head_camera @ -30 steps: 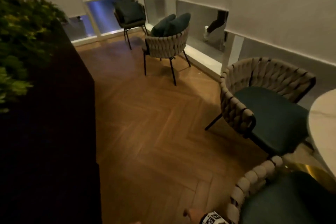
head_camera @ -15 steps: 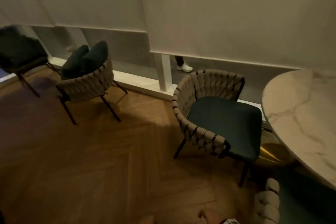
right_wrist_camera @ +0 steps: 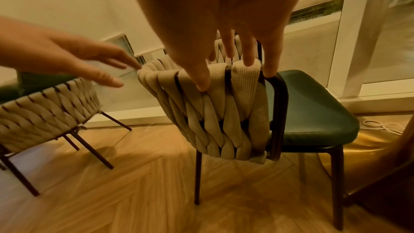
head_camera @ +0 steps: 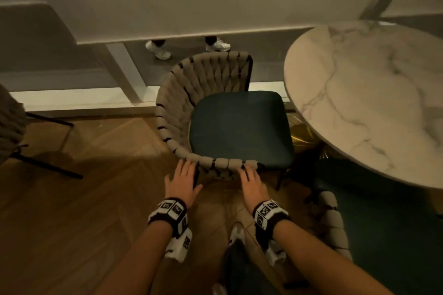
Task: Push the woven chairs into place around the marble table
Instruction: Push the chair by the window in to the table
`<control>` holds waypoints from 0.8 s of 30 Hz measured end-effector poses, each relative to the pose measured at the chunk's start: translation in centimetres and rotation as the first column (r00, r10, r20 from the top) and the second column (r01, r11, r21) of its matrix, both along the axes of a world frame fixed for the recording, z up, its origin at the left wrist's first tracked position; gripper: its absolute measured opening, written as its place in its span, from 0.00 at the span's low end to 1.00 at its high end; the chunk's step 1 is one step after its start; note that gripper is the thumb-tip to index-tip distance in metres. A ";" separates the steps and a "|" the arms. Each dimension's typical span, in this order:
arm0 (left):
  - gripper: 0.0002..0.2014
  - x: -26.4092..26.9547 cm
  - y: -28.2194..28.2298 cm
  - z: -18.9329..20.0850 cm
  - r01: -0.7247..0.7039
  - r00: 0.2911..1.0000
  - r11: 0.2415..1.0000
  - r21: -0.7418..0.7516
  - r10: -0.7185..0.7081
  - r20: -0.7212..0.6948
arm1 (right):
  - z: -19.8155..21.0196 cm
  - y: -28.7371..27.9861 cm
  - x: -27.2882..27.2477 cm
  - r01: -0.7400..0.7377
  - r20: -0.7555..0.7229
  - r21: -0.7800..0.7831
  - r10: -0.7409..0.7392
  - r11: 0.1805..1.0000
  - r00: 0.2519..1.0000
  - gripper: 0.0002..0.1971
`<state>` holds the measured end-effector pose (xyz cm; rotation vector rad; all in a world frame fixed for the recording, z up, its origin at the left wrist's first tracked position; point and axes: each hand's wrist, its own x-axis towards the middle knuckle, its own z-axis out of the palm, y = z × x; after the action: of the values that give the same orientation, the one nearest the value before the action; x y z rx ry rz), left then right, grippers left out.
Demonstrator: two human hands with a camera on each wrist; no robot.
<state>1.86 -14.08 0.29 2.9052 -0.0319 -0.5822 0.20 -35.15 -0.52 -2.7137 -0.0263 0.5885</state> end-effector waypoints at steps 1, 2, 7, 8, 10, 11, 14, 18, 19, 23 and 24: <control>0.36 1.3 -0.4 -0.2 0.033 0.999 0.999 0.018 -0.033 0.009 | -0.4 0.0 0.7 0.003 0.005 -0.021 -0.003 1.000 1.000 0.34; 0.35 2.5 -0.6 -0.7 0.064 0.998 0.998 0.024 -0.064 0.011 | -0.9 -0.1 1.3 0.008 0.011 -0.036 -0.007 0.999 1.000 0.33; 0.31 6.7 -1.2 -3.4 0.160 0.980 0.986 0.053 -0.152 -0.125 | -2.6 -1.5 4.4 0.036 -0.103 -0.118 -0.048 0.992 0.994 0.29; 0.29 7.1 -1.2 -3.8 0.167 0.978 0.984 0.055 -0.159 -0.136 | -2.9 -1.8 5.1 0.053 -0.149 -0.107 -0.069 0.993 0.986 0.28; 0.25 7.7 -1.1 -4.2 0.170 0.975 0.984 0.059 -0.159 -0.152 | -3.4 -2.5 6.4 0.069 -0.246 -0.075 -0.085 0.995 0.966 0.25; 0.24 8.0 -1.1 -4.3 0.182 0.971 0.981 0.066 -0.169 -0.169 | -3.6 -2.8 6.9 0.061 -0.288 -0.065 -0.077 0.996 0.954 0.25; 0.24 9.3 -1.1 -4.2 0.230 0.955 0.971 0.068 -0.211 -0.207 | -3.9 -3.5 7.8 0.048 -0.321 -0.058 -0.064 0.997 0.945 0.28; 0.24 11.2 -1.0 -4.0 0.222 0.954 0.974 0.049 -0.206 -0.215 | -4.1 -3.3 9.8 0.042 -0.295 -0.103 -0.071 0.994 0.953 0.23; 0.24 11.8 -1.1 -3.9 0.214 0.956 0.976 0.043 -0.201 -0.213 | -4.1 -3.3 10.4 0.039 -0.293 -0.105 -0.068 0.994 0.954 0.23; 0.22 13.7 -2.4 -3.8 0.206 0.959 0.979 -0.005 -0.203 -0.199 | -3.5 -4.5 12.8 0.016 -0.273 -0.111 -0.046 0.994 0.961 0.21; 0.22 13.8 -2.8 -3.8 0.206 0.959 0.978 -0.018 -0.205 -0.198 | -3.4 -4.9 13.1 0.008 -0.271 -0.112 -0.038 0.994 0.962 0.21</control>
<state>15.63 -16.85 -3.52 2.8505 -0.3101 -0.9051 13.27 -40.02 -3.89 -2.7069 0.1113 0.9792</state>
